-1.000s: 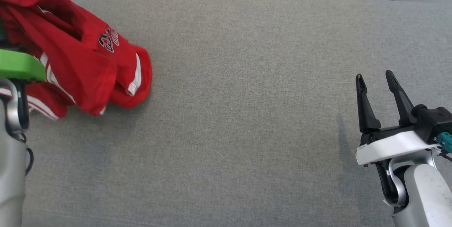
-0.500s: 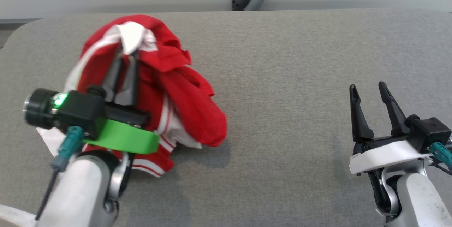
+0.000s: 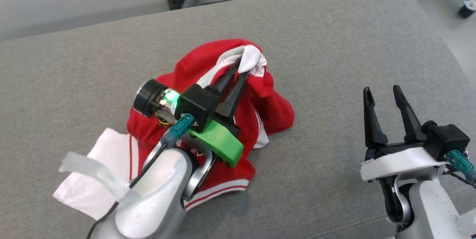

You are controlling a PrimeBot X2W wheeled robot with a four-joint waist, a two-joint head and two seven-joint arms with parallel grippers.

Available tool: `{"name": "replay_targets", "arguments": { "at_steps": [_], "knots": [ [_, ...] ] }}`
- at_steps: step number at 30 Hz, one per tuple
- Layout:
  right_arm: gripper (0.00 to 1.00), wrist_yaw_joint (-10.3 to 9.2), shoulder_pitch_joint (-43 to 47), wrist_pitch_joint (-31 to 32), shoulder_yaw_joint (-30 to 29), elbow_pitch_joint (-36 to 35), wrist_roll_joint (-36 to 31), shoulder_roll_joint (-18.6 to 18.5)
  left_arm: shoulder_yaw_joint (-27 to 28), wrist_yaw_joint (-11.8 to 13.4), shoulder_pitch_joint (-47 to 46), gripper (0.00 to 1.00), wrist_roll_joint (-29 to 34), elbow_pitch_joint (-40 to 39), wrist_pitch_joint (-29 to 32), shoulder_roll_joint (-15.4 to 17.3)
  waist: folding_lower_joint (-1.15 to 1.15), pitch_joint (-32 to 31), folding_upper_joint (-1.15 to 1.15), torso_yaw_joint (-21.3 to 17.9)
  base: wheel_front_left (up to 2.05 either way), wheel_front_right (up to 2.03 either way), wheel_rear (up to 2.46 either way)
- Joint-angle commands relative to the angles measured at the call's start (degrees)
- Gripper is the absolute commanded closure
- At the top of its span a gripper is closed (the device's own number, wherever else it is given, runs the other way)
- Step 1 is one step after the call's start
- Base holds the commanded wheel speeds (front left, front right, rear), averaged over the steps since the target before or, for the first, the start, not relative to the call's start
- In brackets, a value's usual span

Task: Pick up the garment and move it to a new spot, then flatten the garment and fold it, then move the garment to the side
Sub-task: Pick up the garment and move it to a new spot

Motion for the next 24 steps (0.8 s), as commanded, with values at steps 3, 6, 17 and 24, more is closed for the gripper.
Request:
{"name": "replay_targets", "arguments": {
  "at_steps": [3,6,17,24],
  "knots": [
    [0.00,0.00,-1.02,-1.11,0.36,1.27,1.13,0.66,-0.72,-1.14,-0.40,1.00,-1.92,10.93,-0.39,-0.98,0.01,4.37,-0.01,-6.89,0.00,0.00,0.00],
    [0.00,0.00,-1.29,-1.53,0.59,2.03,1.51,0.89,-1.53,-2.25,-0.54,1.00,-2.89,17.29,-1.39,-1.63,0.01,5.09,-0.01,-7.53,0.00,0.00,0.00],
    [0.00,0.00,-1.20,-2.28,0.43,3.84,0.26,0.74,-3.03,-2.13,0.21,0.00,-4.51,24.63,-6.13,-3.33,0.01,2.87,-0.01,-4.32,0.00,0.00,0.00],
    [0.00,0.00,0.48,-1.81,0.05,3.89,-0.84,-0.39,0.41,1.75,3.30,0.00,-5.60,20.71,-9.76,-1.50,0.01,-0.84,-0.01,0.08,0.00,0.00,0.00]
  ]
}}
